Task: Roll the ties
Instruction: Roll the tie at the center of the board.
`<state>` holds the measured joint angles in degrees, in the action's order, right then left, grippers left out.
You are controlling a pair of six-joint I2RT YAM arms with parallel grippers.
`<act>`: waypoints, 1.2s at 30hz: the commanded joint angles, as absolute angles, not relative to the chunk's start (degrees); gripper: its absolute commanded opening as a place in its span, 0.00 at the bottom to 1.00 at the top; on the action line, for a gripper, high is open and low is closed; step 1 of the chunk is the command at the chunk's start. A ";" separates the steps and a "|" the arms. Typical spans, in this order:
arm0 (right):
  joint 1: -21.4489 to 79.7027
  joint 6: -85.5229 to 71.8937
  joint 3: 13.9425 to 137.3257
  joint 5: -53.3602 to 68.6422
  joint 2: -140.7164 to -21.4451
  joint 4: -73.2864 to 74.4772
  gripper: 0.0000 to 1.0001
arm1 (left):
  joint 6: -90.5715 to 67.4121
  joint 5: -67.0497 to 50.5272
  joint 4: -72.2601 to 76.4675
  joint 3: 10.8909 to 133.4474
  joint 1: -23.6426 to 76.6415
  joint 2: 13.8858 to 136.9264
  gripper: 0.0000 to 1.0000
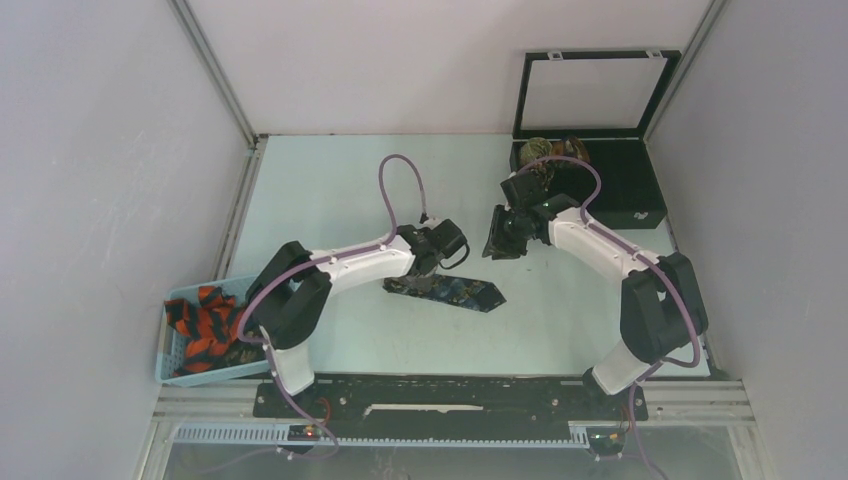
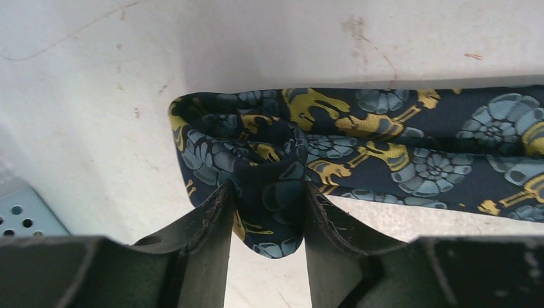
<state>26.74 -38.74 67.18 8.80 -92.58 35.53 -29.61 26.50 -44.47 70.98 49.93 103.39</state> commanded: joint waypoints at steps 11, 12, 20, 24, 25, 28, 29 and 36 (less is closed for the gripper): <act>27.73 -39.75 65.14 13.12 -90.64 31.68 0.32 | -32.43 15.47 -39.93 71.07 49.84 98.60 0.51; 27.99 -39.85 65.06 13.59 -90.88 31.26 0.32 | -32.54 14.91 -39.53 70.77 49.63 98.01 0.51; 31.05 -41.23 65.00 16.47 -92.32 27.43 0.33 | -32.26 10.80 -36.55 67.56 47.02 91.94 0.52; 32.75 -41.95 65.02 18.23 -92.84 24.49 0.34 | -32.26 10.16 -35.63 65.26 45.30 88.41 0.51; 33.40 -41.91 65.01 18.87 -92.94 23.56 0.34 | -32.27 10.34 -35.04 64.42 44.69 87.07 0.51; 34.81 -42.18 65.00 19.99 -93.38 21.25 0.34 | -31.97 10.32 -33.13 61.75 43.32 81.81 0.53; 35.32 -42.44 65.01 20.11 -93.50 20.54 0.34 | -31.65 10.34 -32.83 60.96 42.75 80.25 0.54; 38.77 -43.58 67.43 20.41 -96.42 18.88 0.34 | -26.81 12.49 -24.19 50.13 37.62 67.55 0.69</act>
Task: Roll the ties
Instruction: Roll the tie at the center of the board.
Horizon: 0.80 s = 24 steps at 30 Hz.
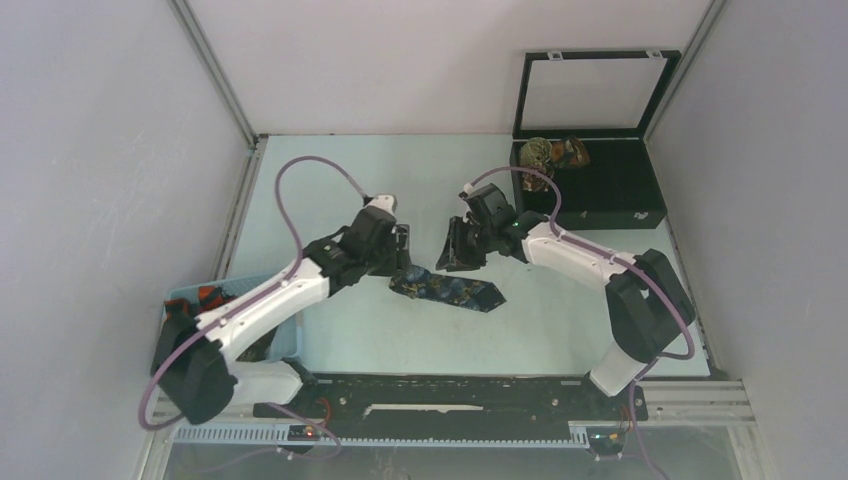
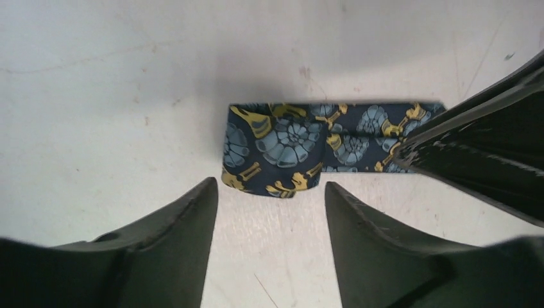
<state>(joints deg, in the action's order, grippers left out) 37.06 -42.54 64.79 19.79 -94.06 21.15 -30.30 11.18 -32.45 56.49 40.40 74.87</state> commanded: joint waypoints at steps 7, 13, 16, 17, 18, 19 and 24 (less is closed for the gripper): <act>41.26 -45.15 70.56 19.69 -101.00 19.82 0.33 | -26.96 -0.16 -17.73 40.54 26.95 62.06 0.84; 42.62 -45.63 74.05 19.45 -105.19 21.31 0.32 | -24.19 -6.14 -13.62 36.90 24.18 63.07 0.85; 42.90 -45.92 74.68 19.00 -106.51 22.04 0.32 | -23.62 -9.07 -12.13 36.39 23.51 64.71 0.85; 42.95 -46.03 74.69 18.91 -106.91 22.06 0.32 | -23.50 -10.41 -11.41 36.27 23.28 65.55 0.85; 42.97 -46.05 74.68 18.90 -107.26 22.08 0.32 | -23.47 -11.44 -10.70 36.26 23.15 66.49 0.85; 42.90 -46.10 74.71 18.90 -107.65 22.07 0.31 | -23.54 -12.37 -10.07 36.25 23.05 67.49 0.85; 42.84 -45.80 74.69 18.40 -109.30 22.81 0.30 | -23.66 -16.95 -7.00 36.73 22.70 72.68 0.85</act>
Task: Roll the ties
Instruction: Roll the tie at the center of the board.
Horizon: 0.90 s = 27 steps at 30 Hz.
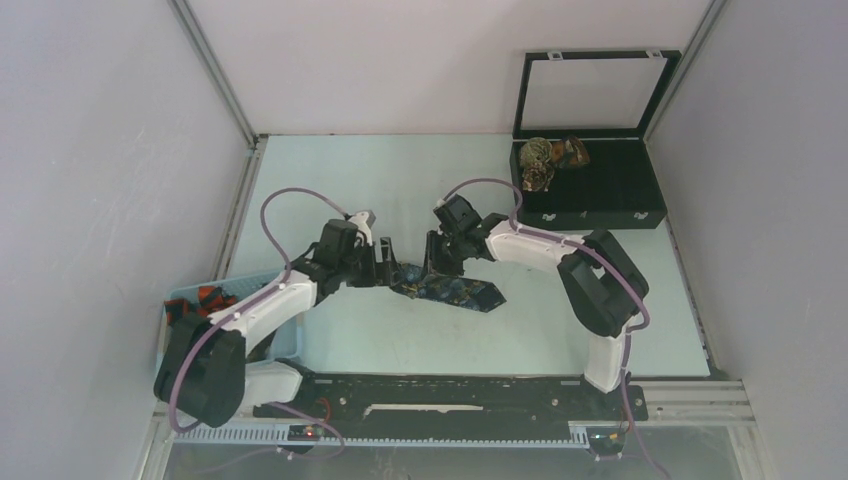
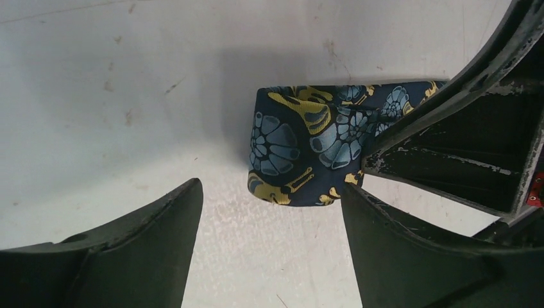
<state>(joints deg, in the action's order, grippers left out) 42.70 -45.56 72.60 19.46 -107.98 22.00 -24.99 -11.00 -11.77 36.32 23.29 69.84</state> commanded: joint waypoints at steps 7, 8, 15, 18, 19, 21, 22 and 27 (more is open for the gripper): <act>42.08 -45.12 74.70 17.60 -111.53 23.38 0.29 | -24.38 -21.35 -3.51 36.76 22.42 77.65 0.83; 41.97 -45.07 74.63 17.57 -111.87 23.38 0.29 | -24.43 -21.82 -3.17 36.74 22.45 78.22 0.82; 41.52 -44.83 74.68 17.71 -113.87 23.30 0.29 | -25.68 -26.08 -0.92 37.18 22.16 82.85 0.80; 41.41 -44.73 74.65 17.67 -114.30 23.37 0.29 | -26.31 -28.22 -0.29 37.58 22.08 84.73 0.78; 41.44 -44.74 74.63 17.59 -114.35 23.38 0.29 | -26.32 -28.55 -0.32 37.70 22.06 85.03 0.77; 41.38 -44.77 74.68 17.58 -114.41 23.48 0.29 | -26.36 -29.08 -0.34 37.79 22.06 85.31 0.75; 41.31 -44.62 74.68 17.50 -114.43 23.47 0.29 | -26.35 -29.26 -0.35 37.79 22.06 85.38 0.73; 41.05 -44.75 74.68 17.58 -114.19 23.39 0.29 | -26.24 -30.27 -0.29 38.12 22.10 86.50 0.61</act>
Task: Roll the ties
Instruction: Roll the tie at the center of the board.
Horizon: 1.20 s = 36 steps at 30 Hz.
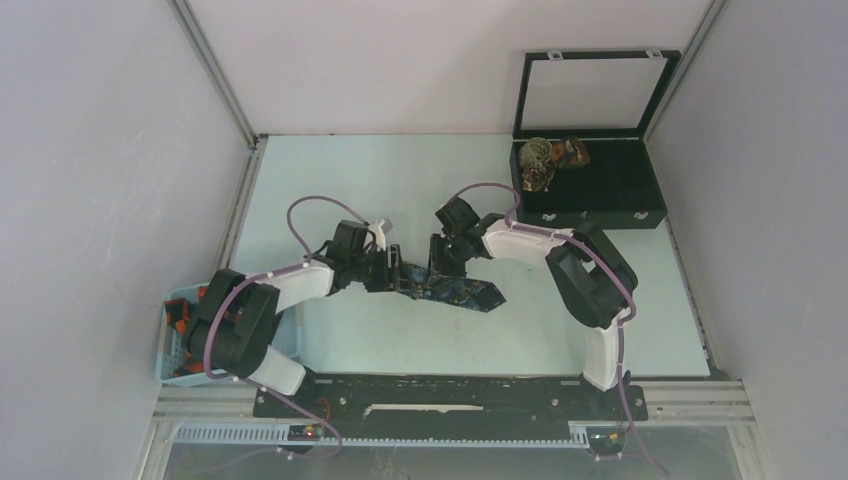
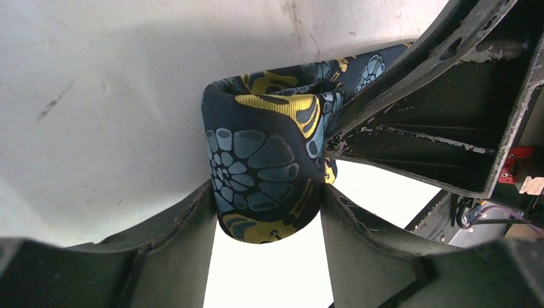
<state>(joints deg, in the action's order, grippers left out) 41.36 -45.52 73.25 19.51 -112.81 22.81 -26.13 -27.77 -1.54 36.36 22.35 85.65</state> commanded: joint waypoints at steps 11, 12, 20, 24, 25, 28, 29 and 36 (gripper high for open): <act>40.64 -43.55 74.66 16.11 -110.11 24.82 0.30 | -26.48 -25.32 -3.58 39.03 22.82 84.70 0.42; 40.63 -43.32 74.68 15.79 -109.39 25.24 0.30 | -26.37 -24.00 -4.95 39.52 22.97 84.44 0.40; 39.08 -40.96 74.69 14.17 -105.06 28.21 0.31 | -24.50 -12.66 -14.52 45.13 26.79 83.98 0.35; 37.77 -39.99 74.66 13.51 -103.41 29.61 0.31 | -23.81 -5.88 -20.04 48.73 29.43 84.48 0.34; 37.41 -39.68 74.64 13.35 -103.12 29.96 0.31 | -23.63 -4.09 -21.17 49.84 30.29 84.81 0.34; 36.68 -38.99 74.59 12.94 -102.26 30.96 0.31 | -23.08 1.26 -25.61 53.02 32.40 86.08 0.33; 36.33 -38.94 74.25 12.97 -101.94 30.83 0.31 | -23.03 3.08 -26.68 54.04 33.09 86.55 0.33; 33.90 -38.85 70.83 13.76 -99.63 29.65 0.31 | -22.38 12.67 -33.98 60.84 37.36 90.96 0.33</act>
<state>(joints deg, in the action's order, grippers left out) 35.00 -39.99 72.07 14.13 -102.94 29.87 -23.99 4.01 -28.25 56.47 35.20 88.64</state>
